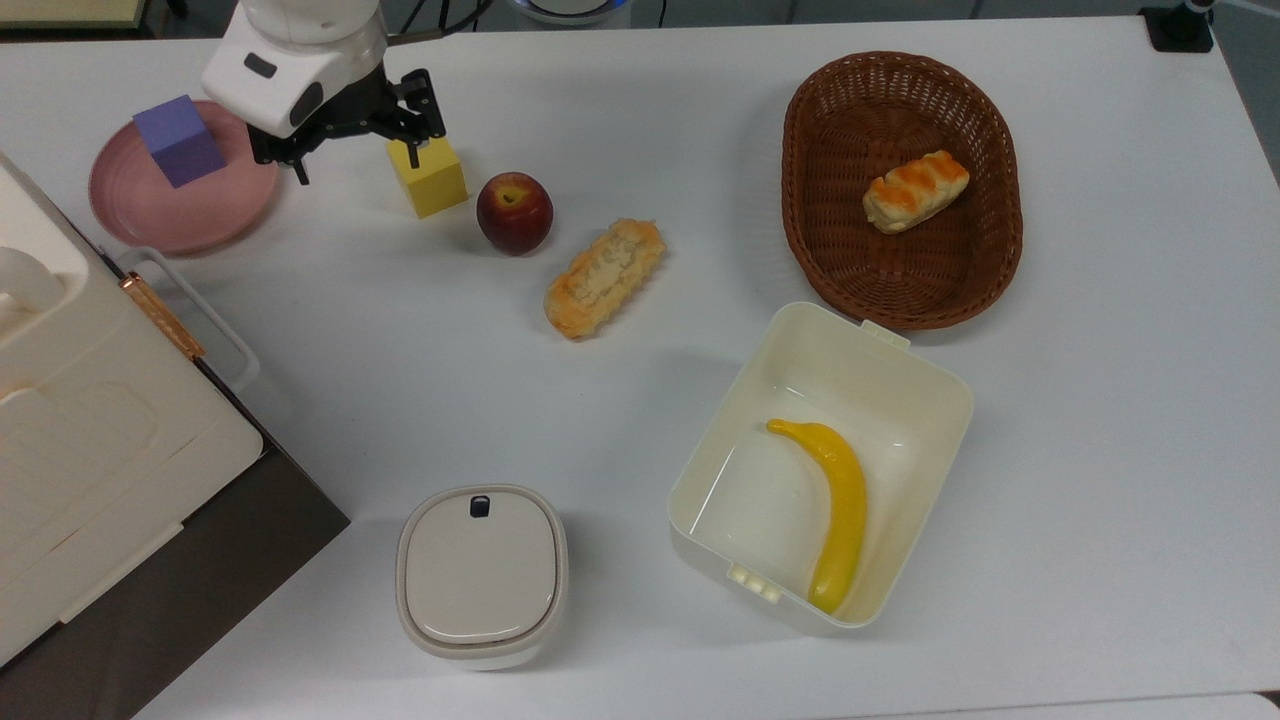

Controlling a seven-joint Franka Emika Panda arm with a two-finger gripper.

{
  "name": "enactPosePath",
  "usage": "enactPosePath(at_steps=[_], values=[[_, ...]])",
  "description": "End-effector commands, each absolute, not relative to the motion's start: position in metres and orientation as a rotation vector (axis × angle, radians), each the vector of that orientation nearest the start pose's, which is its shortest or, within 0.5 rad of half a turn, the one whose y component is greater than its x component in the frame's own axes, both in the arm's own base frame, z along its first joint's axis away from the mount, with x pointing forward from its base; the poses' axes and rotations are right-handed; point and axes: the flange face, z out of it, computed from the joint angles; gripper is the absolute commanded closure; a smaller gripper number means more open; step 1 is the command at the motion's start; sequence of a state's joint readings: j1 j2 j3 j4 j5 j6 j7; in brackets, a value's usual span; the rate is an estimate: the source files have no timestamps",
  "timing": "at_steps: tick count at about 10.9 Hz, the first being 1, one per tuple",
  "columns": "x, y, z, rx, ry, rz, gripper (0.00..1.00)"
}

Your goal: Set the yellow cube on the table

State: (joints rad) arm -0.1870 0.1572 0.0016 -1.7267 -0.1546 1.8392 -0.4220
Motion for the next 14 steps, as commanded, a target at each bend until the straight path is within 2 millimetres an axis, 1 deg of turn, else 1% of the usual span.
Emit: enactPosePath(at_steps=[1,2,3,4,5,6,7,8,9,10,12,14], values=[[0.601,-0.074,0.51,-3.262,-0.211,0.088,0.0],[0.601,-0.059,0.522,-3.268,-0.141,0.081,0.0],[0.601,-0.048,0.535,-3.273,-0.089,0.072,0.0],[0.6,-0.04,0.545,-3.271,-0.08,0.066,0.0],[0.596,-0.036,0.554,-3.264,-0.068,0.044,0.0],[0.594,-0.029,0.56,-3.234,-0.033,0.021,0.0],[0.591,-0.016,0.569,-3.215,0.012,-0.006,0.0],[0.588,-0.01,0.571,-3.214,0.057,-0.002,0.0],[0.583,-0.007,0.576,-3.213,0.055,0.017,0.0],[0.577,0.006,0.583,-3.214,0.022,0.011,0.0],[0.567,0.006,0.592,-3.213,0.077,0.036,0.0],[0.558,0.006,0.601,-3.21,0.085,0.046,0.0]])
